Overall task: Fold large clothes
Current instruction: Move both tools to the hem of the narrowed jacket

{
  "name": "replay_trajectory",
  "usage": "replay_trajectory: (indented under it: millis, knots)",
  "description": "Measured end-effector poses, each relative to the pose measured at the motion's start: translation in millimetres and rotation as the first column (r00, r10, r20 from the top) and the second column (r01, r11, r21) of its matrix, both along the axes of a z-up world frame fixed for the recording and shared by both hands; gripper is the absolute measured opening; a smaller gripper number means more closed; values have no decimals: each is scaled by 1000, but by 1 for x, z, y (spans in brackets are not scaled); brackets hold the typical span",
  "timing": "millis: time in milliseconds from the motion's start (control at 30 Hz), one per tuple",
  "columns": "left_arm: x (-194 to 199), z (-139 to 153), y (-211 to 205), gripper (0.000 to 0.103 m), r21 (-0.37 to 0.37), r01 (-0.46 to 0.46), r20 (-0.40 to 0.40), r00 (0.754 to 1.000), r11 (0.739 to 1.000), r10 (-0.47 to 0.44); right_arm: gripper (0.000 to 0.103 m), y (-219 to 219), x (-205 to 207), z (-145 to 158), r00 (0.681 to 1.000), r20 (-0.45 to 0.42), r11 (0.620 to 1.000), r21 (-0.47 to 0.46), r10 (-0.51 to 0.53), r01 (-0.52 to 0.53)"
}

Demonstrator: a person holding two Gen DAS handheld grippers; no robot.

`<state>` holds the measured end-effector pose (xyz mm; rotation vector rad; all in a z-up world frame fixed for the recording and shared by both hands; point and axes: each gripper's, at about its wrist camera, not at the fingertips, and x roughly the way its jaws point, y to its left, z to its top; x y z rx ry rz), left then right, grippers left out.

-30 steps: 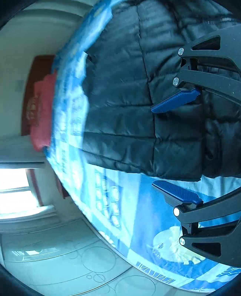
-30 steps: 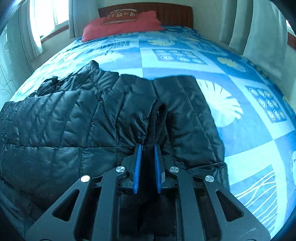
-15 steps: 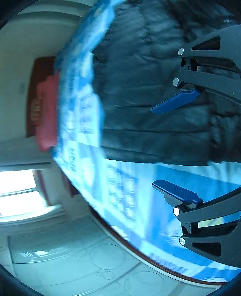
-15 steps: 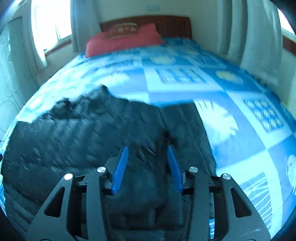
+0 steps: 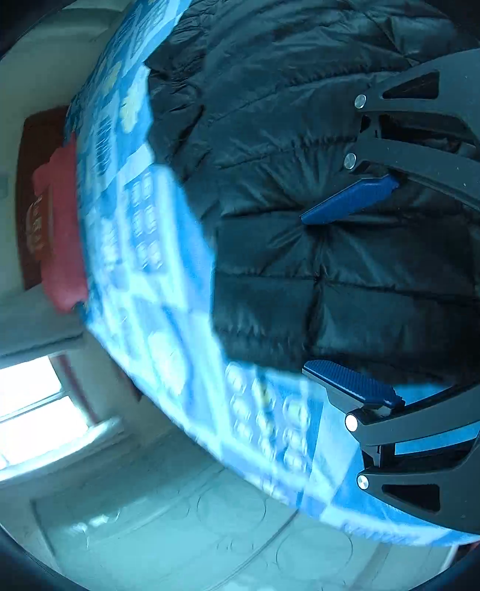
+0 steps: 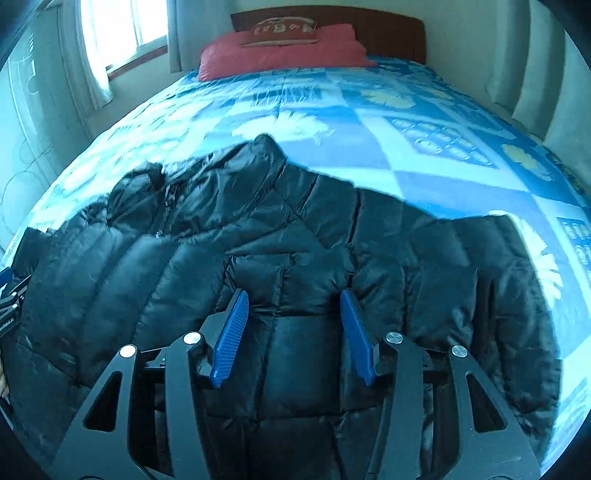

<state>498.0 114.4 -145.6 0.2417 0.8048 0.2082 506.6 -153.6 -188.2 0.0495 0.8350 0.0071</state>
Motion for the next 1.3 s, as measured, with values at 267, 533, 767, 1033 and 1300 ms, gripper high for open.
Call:
replay_trajectory:
  millis: [267,533,767,1033,1300]
  knots:
    - [-11,-10,-58,74,-133,203,-27,978,970,-208,58,45,-8,-16,989,1,989,-11,146,-146]
    - [-52,16,-16,74,-187,107,98,991,977,-90,59,-20,-60,12,996,87,999,25,24,-26]
    - [-29,-28,46,77,-343,-40,-115,993,939,0,61,-59,-56,-23,1000,-18,998,56,0,1]
    - [-128,20,58,76,-336,14,-20,1000,942,-22,68,-89,-176,26,999,23,996,90,-24,21]
    - [-287,23,74,76,-404,33,-74,995,914,-68,71,-130,-346,14,990,-72,989,82,-118,124]
